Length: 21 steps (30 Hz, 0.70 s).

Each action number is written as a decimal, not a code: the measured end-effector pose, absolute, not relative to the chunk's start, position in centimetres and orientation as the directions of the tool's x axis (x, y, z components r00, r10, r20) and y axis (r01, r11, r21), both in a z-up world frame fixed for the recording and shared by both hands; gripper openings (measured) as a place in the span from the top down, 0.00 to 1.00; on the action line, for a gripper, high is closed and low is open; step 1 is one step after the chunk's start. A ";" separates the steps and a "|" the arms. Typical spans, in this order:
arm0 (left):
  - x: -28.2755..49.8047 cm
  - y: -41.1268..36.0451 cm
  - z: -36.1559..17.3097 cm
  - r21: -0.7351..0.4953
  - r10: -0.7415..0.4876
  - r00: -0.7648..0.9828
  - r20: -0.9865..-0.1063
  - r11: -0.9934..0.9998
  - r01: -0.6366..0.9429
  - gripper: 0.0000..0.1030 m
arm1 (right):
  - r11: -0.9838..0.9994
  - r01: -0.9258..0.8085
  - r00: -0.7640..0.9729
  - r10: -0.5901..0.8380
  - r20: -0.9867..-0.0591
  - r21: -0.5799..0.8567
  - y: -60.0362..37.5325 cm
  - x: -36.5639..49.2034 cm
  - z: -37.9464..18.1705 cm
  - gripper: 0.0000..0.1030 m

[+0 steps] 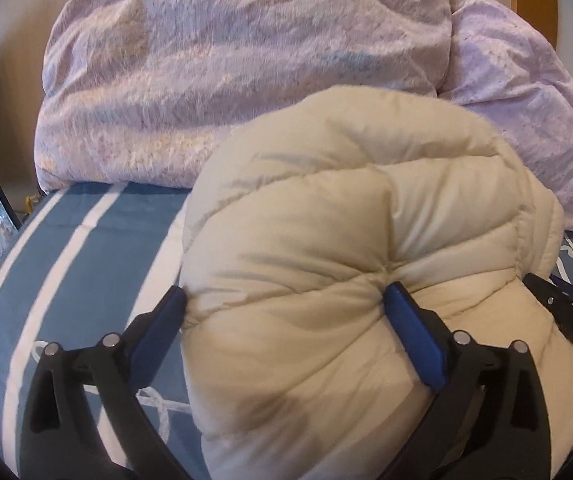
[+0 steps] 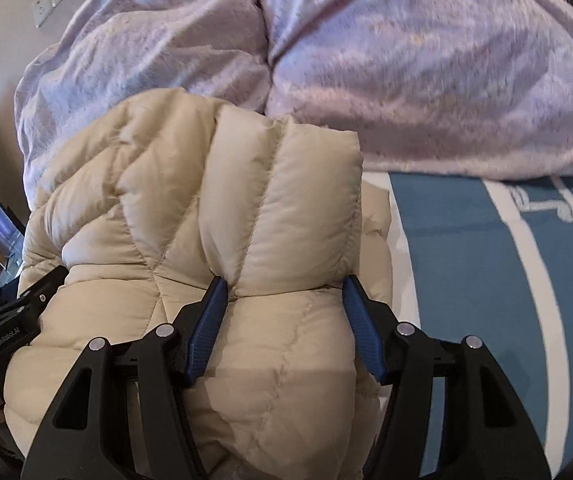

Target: Fold large clothes

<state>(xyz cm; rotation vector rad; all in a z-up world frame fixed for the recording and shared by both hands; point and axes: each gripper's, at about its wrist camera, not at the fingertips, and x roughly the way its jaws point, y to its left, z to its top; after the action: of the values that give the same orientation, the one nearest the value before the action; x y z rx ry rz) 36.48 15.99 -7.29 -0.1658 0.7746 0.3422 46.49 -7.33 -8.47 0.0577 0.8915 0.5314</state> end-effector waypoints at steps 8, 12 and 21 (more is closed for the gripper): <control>37.9 16.0 -9.0 -0.001 0.247 0.662 -0.708 0.937 -0.350 0.02 | 0.876 -0.397 0.497 0.456 -0.738 0.274 -7.1 47.4 -9.6 0.40; 38.3 16.1 -9.3 0.003 0.254 0.666 -0.701 0.935 -0.355 0.02 | 0.874 -0.382 0.487 0.466 -0.738 0.300 -7.5 47.7 -10.2 0.37; 34.2 16.6 -7.2 -0.078 0.194 0.700 -0.688 0.938 -0.337 0.02 | 0.906 -0.334 0.563 0.413 -0.716 0.260 -10.7 44.9 -6.7 0.01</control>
<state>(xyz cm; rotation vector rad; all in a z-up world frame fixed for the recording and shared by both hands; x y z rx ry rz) 34.20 16.58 -7.17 -0.2044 0.7395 0.2977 44.85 -10.66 -6.74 0.0985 0.8677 0.4402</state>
